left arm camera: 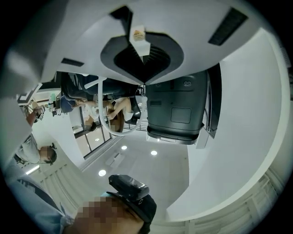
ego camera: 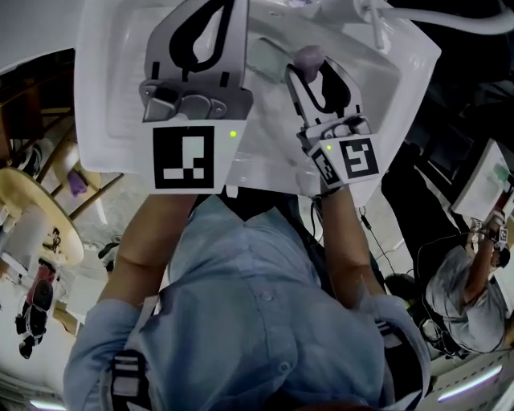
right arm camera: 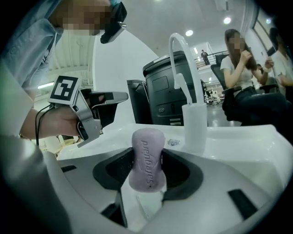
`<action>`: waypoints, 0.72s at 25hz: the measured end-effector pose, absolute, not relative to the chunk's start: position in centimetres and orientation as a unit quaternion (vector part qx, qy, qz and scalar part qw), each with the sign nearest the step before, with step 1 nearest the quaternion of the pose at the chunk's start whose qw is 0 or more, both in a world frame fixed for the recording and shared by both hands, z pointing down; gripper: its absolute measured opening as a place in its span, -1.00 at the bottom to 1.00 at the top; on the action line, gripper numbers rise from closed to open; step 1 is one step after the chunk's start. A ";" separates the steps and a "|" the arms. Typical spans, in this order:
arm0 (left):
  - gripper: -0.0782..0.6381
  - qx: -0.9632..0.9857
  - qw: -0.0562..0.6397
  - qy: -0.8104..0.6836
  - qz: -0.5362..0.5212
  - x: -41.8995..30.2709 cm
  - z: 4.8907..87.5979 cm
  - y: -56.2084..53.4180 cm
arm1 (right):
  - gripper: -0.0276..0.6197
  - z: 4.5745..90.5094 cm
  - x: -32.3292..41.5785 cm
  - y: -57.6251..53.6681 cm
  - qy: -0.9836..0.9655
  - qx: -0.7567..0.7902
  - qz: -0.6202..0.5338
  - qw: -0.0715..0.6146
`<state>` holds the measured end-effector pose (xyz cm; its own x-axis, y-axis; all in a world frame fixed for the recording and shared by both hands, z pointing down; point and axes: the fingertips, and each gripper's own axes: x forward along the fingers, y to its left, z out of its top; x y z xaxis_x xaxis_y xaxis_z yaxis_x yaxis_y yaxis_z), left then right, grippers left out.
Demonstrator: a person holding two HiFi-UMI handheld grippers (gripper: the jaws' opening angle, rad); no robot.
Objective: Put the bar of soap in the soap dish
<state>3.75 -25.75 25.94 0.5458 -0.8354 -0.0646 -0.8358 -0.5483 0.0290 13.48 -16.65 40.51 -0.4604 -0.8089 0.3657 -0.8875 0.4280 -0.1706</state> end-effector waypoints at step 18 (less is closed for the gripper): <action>-0.76 -0.868 -0.017 0.496 0.022 3.1 29.4 -26.7 | -0.28 47.9 12.8 -17.4 -0.854 0.454 0.187 0.173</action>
